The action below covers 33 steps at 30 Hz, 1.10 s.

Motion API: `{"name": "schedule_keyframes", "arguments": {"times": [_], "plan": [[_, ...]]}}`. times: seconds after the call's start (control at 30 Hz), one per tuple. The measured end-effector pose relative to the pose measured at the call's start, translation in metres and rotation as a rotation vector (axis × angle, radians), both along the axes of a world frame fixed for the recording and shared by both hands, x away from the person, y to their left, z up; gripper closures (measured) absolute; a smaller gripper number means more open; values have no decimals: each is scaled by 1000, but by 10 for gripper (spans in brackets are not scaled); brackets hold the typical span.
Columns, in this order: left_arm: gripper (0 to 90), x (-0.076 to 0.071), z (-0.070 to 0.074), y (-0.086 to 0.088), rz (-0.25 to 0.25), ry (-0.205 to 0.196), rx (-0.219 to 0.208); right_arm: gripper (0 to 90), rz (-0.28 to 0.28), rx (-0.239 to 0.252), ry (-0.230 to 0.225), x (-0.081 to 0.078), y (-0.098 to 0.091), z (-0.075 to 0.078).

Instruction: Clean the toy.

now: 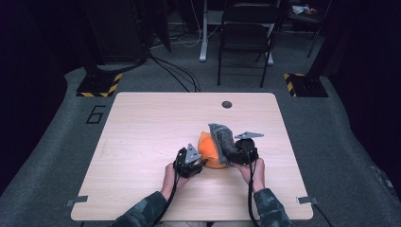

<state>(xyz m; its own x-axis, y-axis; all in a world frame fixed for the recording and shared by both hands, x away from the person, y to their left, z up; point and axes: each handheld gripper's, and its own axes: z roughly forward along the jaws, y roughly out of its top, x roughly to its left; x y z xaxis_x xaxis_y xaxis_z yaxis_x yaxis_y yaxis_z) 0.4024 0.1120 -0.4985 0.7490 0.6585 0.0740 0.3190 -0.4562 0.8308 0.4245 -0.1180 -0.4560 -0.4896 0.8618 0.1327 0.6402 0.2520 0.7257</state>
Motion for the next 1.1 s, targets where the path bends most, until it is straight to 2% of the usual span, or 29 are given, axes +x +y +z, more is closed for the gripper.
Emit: {"name": "schedule_keyframes", "arguments": {"times": [0.03,0.07,0.3,0.47,0.63,0.73,0.93,1.07,1.1], "plan": [[659,0,0,0,1,-1,-7,553,9,-16,-15,0,1,0],[657,0,0,1,0,4,-5,559,6,-20,-6,-1,2,1],[657,0,0,1,3,-3,-6,585,13,-44,-28,-2,4,3],[668,1,2,1,7,1,-25,665,8,-58,-79,-5,4,9],[716,1,5,1,18,10,-15,720,10,-71,-97,-7,6,11],[730,1,8,2,8,14,-3,731,17,-92,-108,-9,9,13],[751,2,11,5,6,21,-22,734,6,-48,-97,-9,7,17],[766,1,15,5,8,27,-40,734,6,-43,-96,-9,5,20],[769,1,16,5,13,18,-38,736,8,-47,-100,-9,5,20]]}}
